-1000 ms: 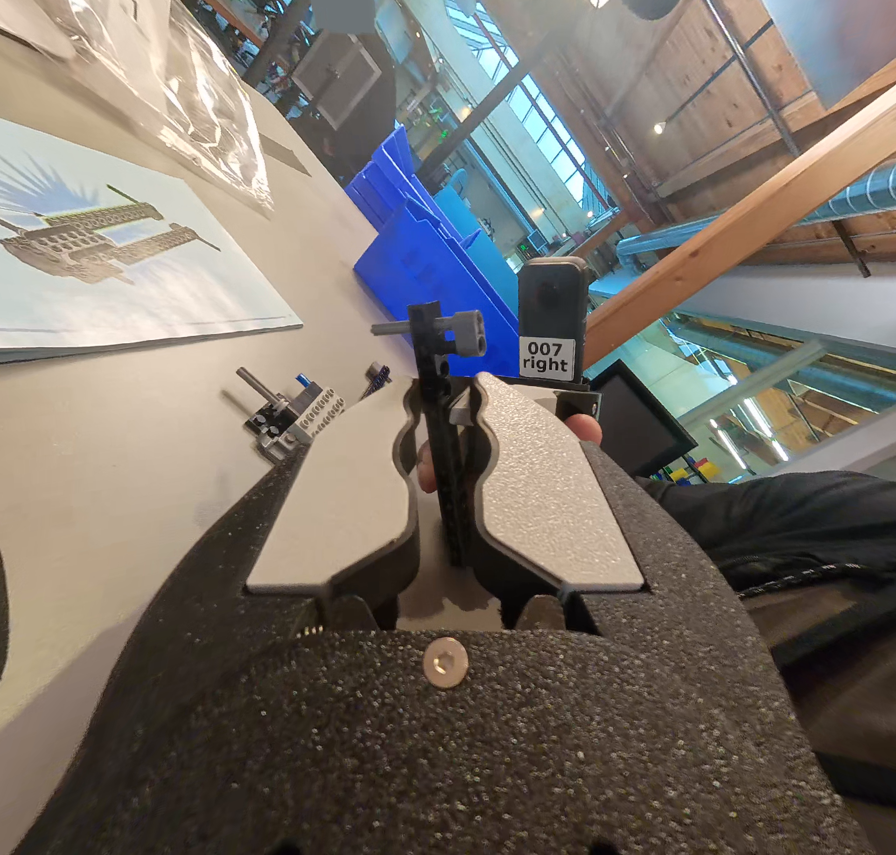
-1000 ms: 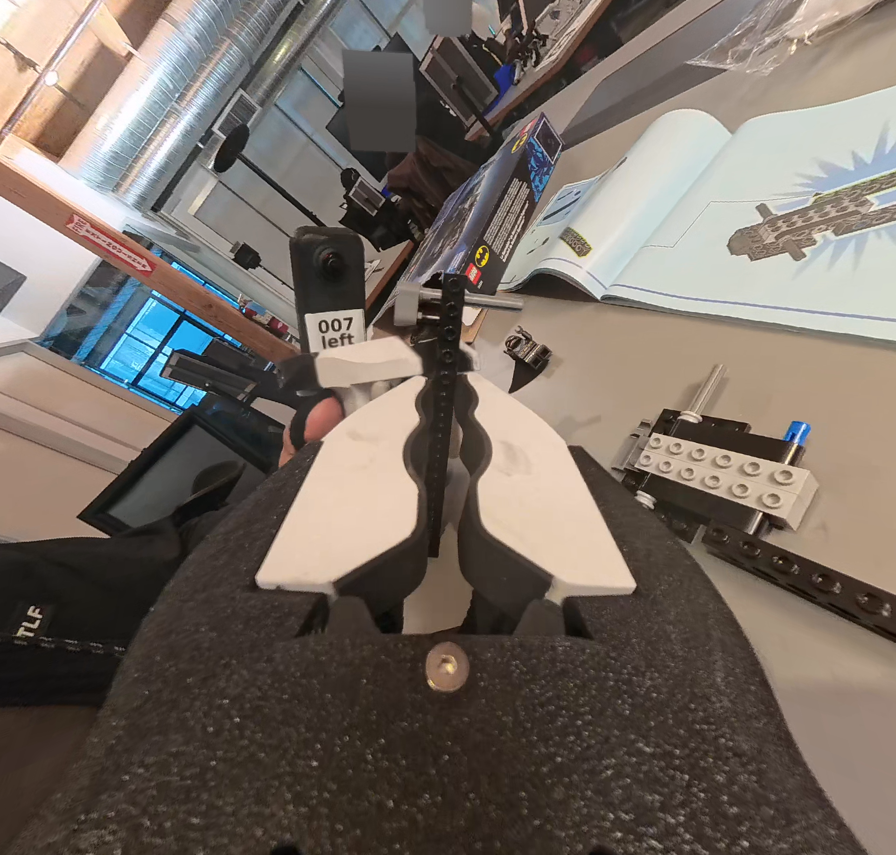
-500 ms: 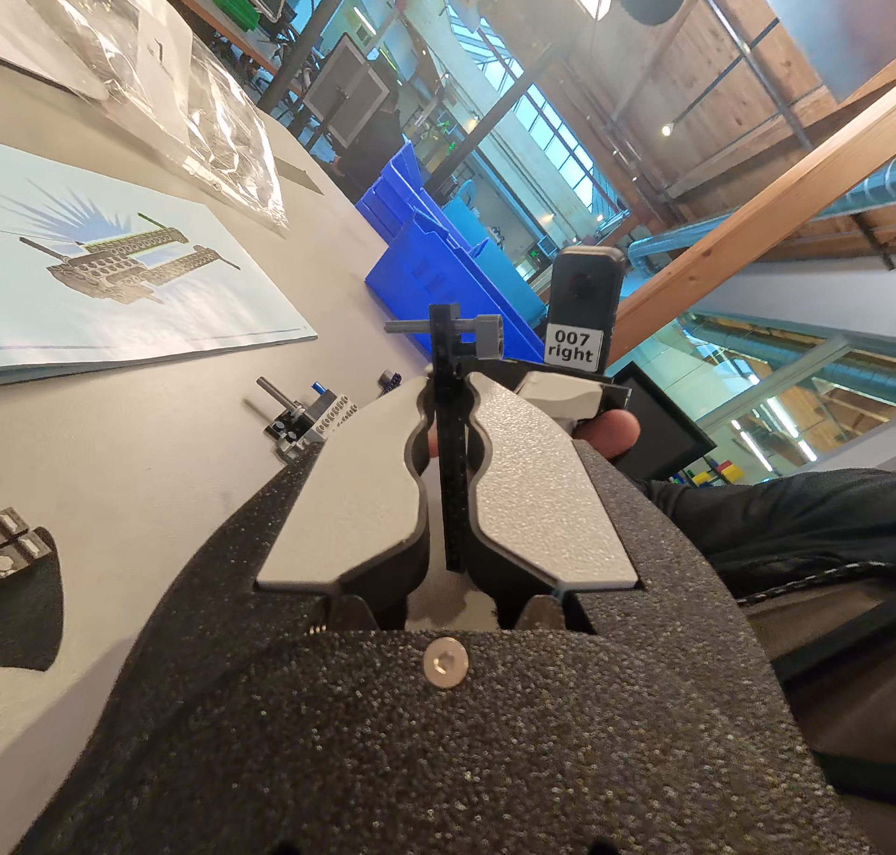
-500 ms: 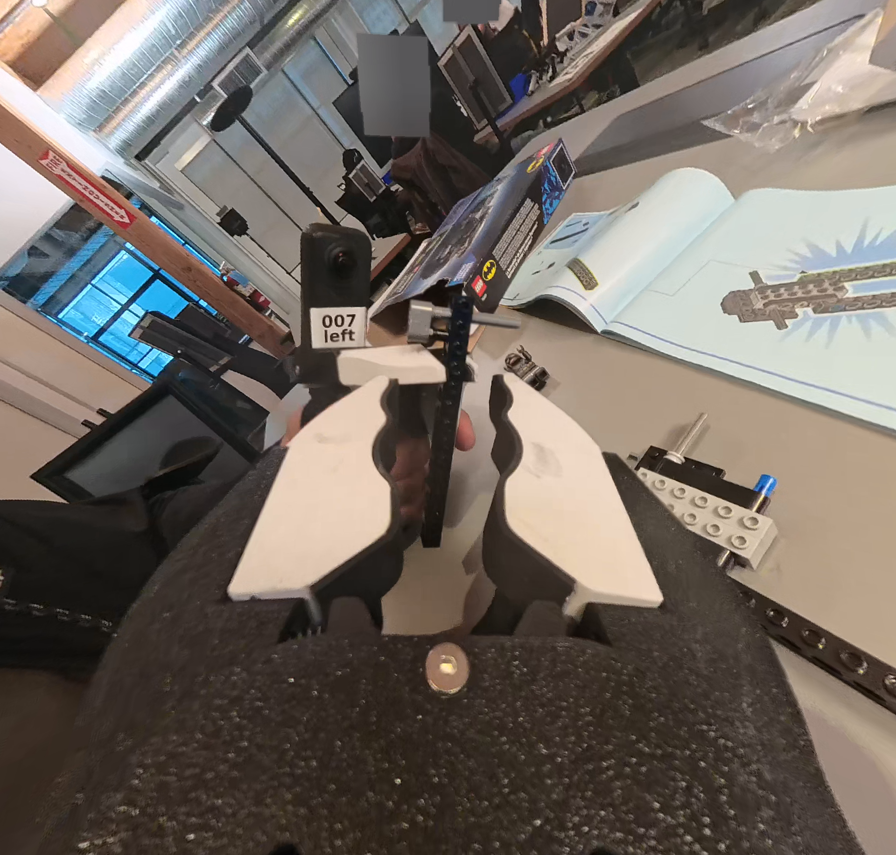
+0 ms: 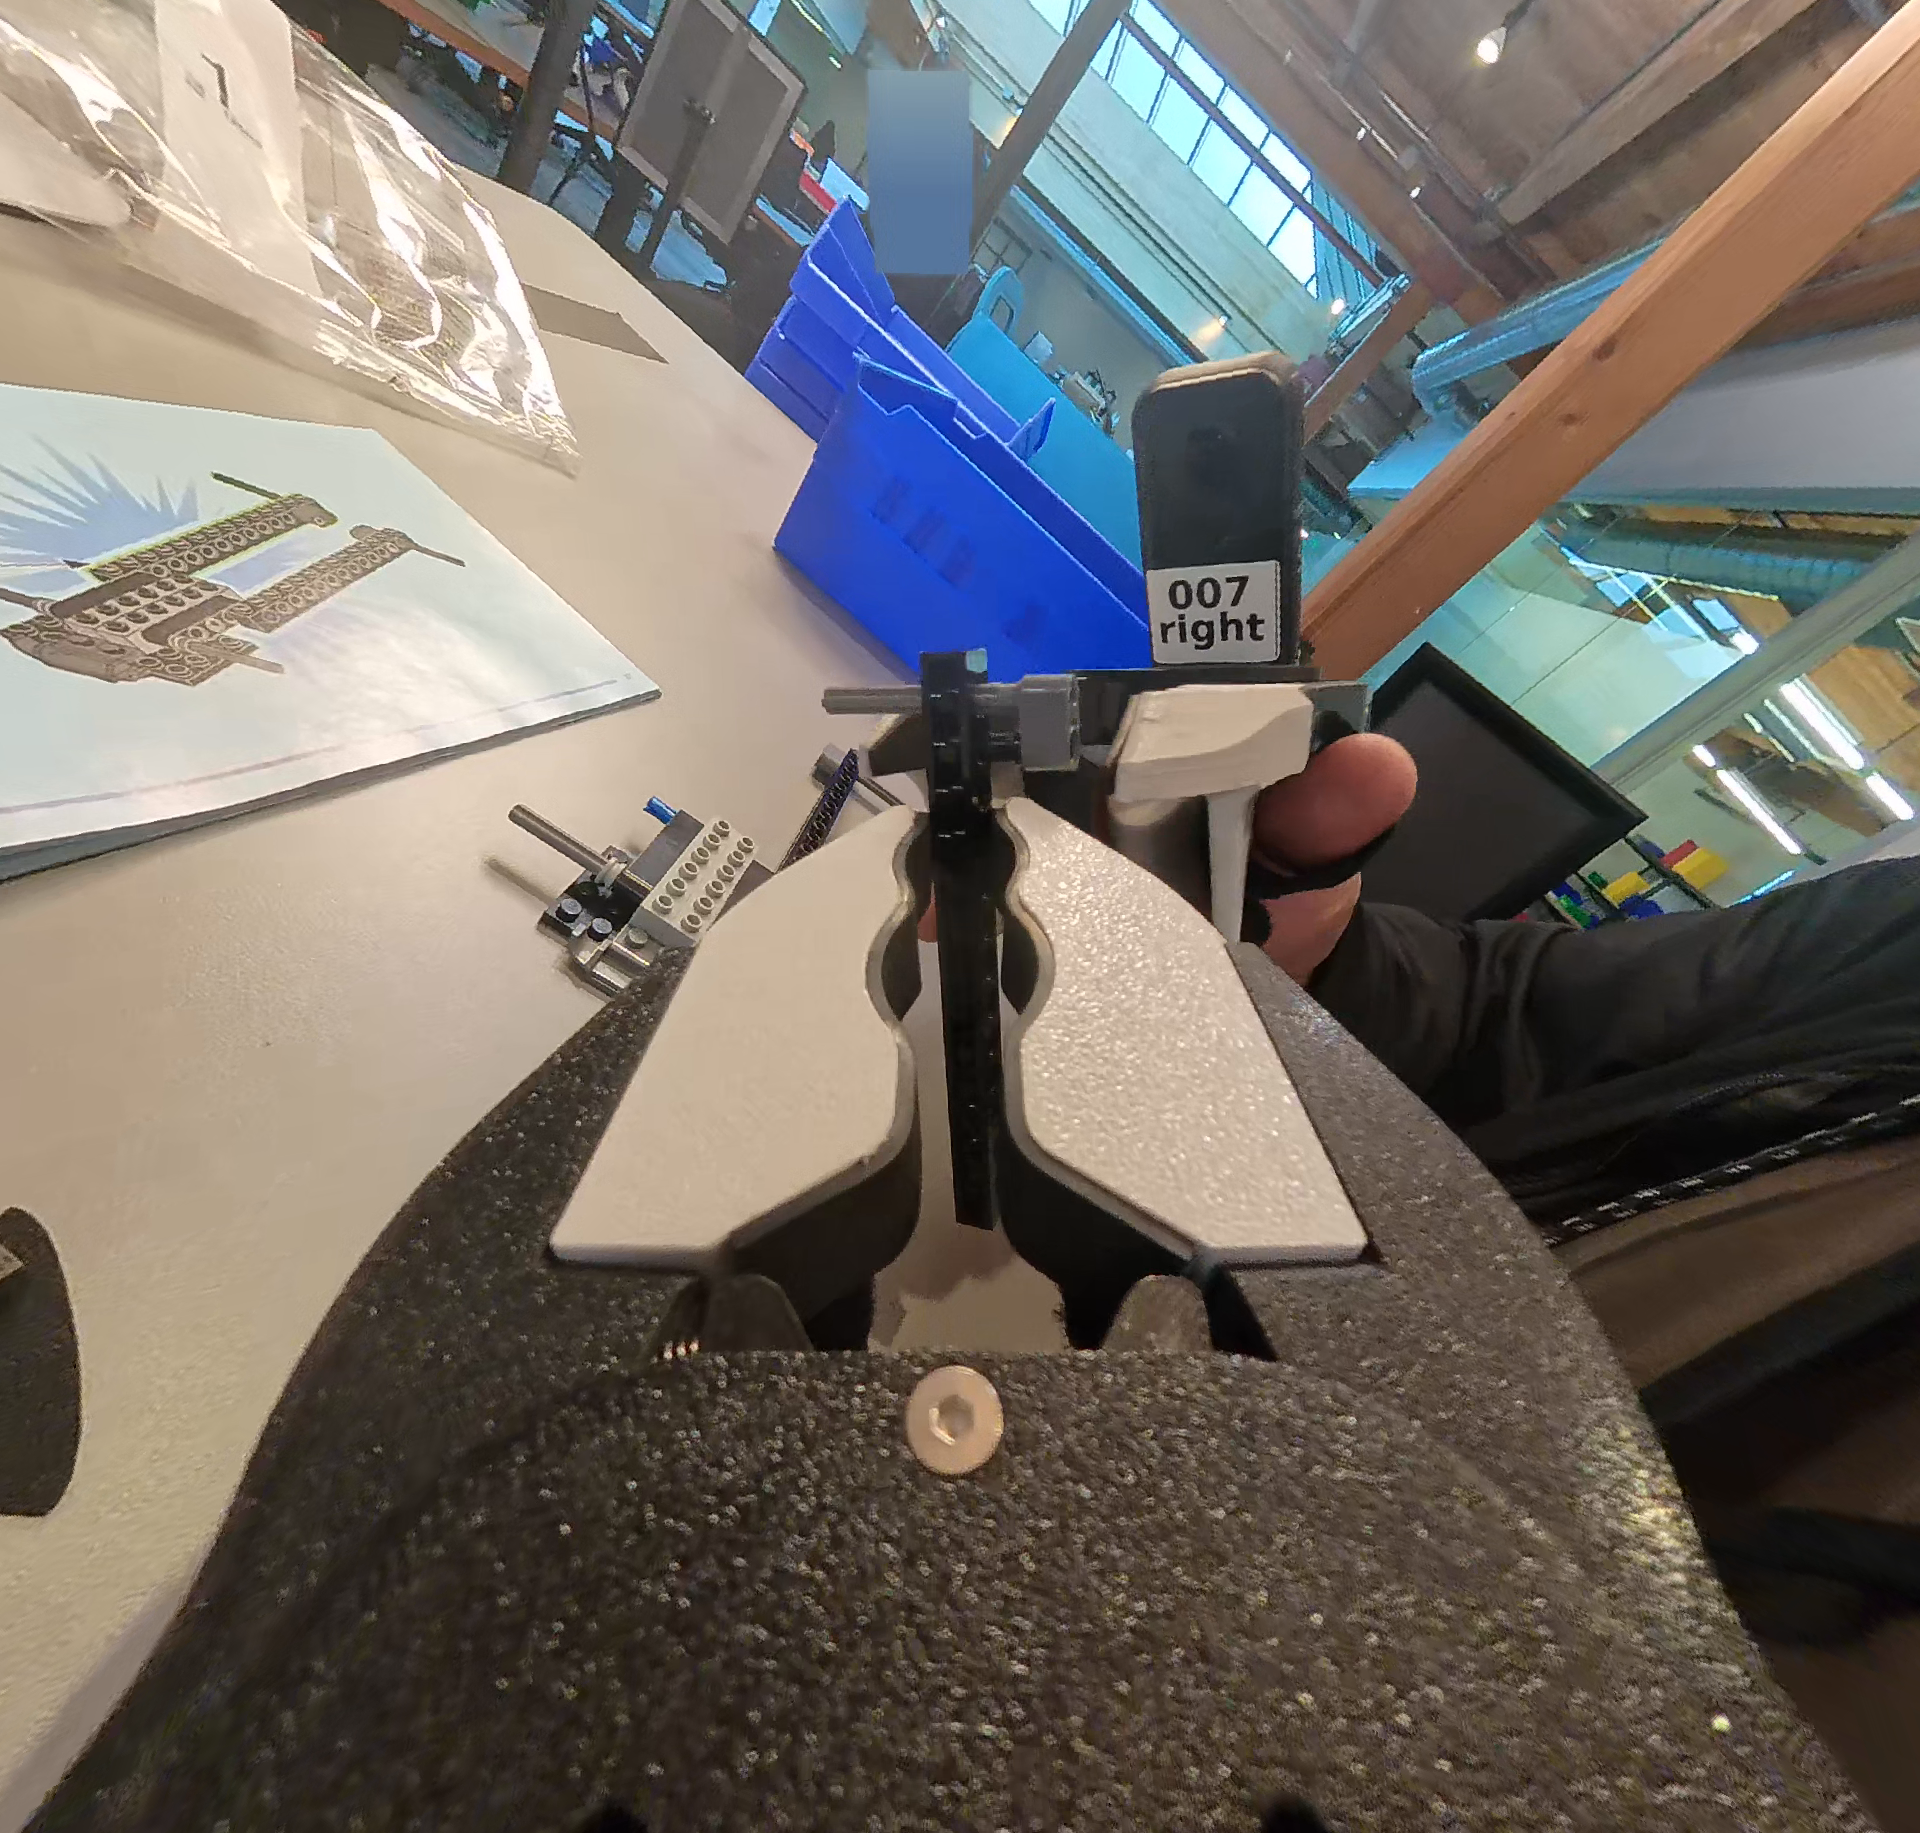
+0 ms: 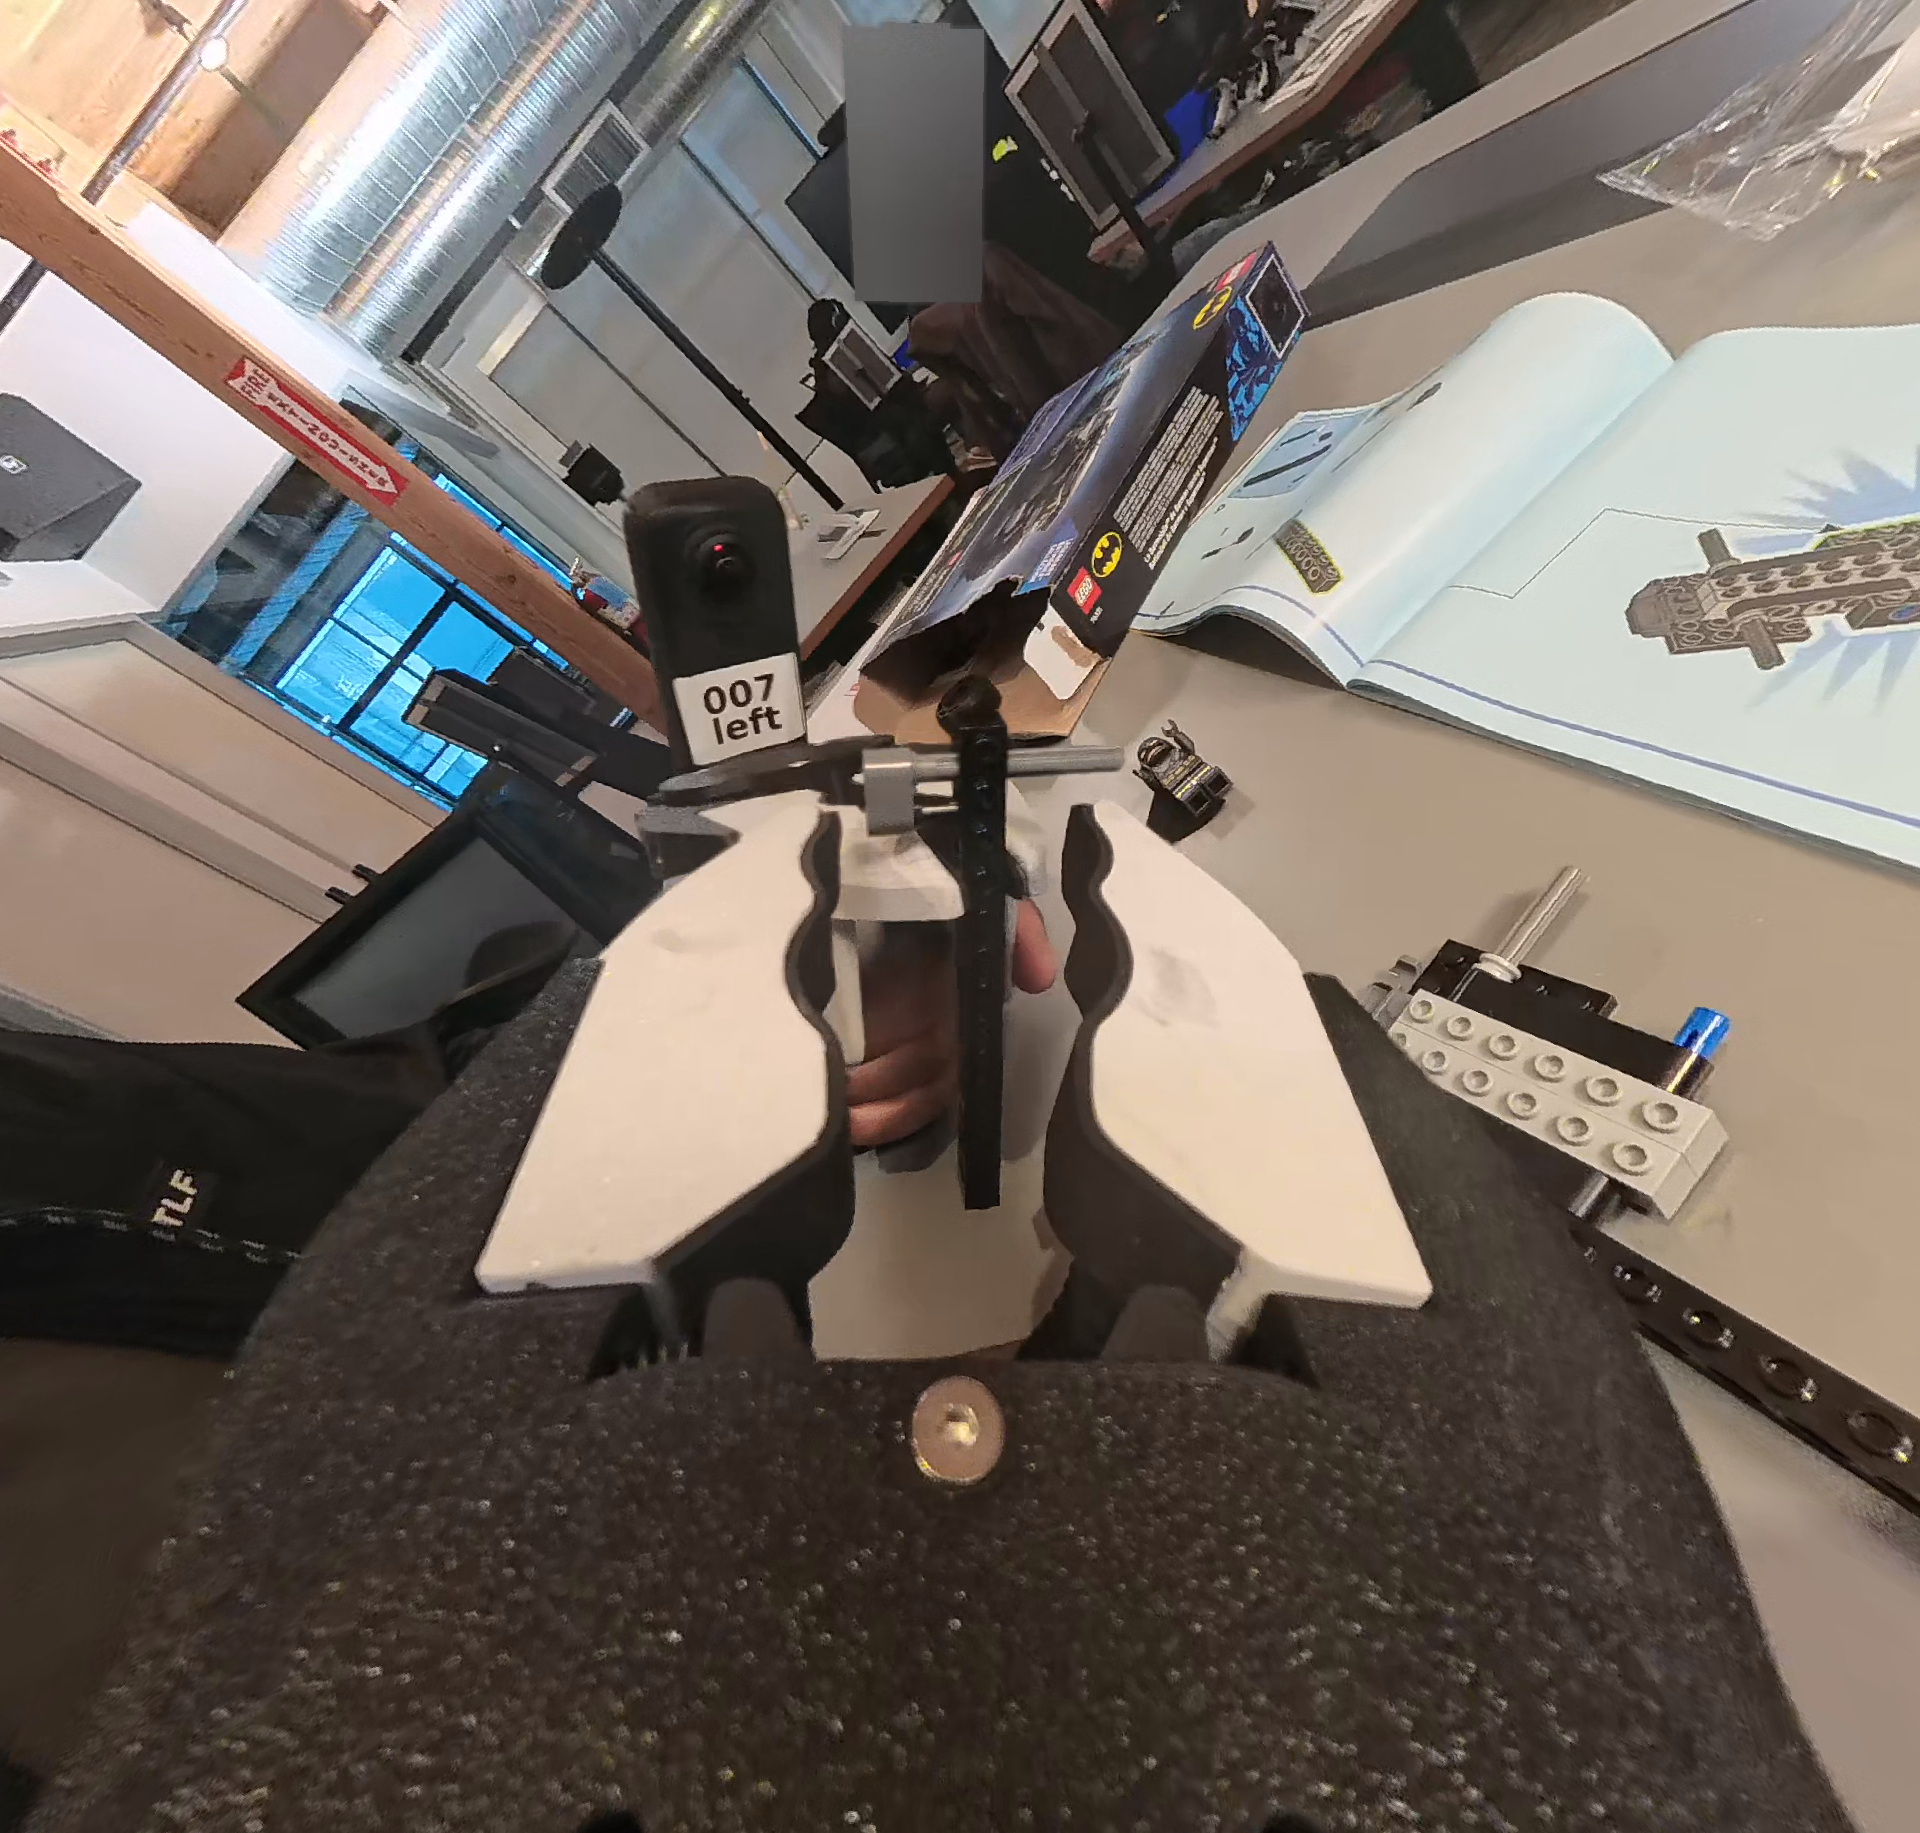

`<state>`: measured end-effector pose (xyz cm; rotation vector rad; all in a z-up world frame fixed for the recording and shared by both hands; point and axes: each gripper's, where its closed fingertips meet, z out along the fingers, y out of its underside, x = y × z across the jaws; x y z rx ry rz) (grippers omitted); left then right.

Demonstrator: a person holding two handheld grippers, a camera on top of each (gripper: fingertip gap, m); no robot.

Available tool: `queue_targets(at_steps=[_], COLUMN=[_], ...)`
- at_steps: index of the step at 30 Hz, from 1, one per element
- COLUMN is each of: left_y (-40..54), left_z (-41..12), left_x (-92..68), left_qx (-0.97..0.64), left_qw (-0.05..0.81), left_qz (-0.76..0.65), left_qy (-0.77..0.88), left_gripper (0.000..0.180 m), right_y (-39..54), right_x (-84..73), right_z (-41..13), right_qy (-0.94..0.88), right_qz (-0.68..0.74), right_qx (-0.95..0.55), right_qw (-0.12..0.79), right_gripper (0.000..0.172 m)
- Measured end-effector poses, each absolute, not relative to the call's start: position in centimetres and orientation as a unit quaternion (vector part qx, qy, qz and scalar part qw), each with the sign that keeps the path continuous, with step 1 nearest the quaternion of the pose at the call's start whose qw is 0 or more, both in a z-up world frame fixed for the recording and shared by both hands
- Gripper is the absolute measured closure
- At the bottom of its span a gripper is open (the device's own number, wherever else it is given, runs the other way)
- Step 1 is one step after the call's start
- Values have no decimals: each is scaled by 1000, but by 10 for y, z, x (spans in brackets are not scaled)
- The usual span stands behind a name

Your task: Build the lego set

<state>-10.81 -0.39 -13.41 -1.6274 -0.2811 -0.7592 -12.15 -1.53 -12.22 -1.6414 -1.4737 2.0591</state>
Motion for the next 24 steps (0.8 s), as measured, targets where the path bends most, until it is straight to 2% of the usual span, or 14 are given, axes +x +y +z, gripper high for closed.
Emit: queue_targets(at_steps=[9,24], left_y=[-5,-11], left_z=[-133,-118], left_x=[-105,-99], left_qx=[-717,-701], left_qw=[625,671], left_qz=[-295,-241], left_qy=[-91,-28], left_gripper=[170,171], right_y=[-18,-25], right_x=[-119,-112], right_z=[-119,-103], right_qy=[-476,-455], right_qz=[698,744], right_qx=[-533,-488], right_qw=[42,42], right_gripper=[146,146])
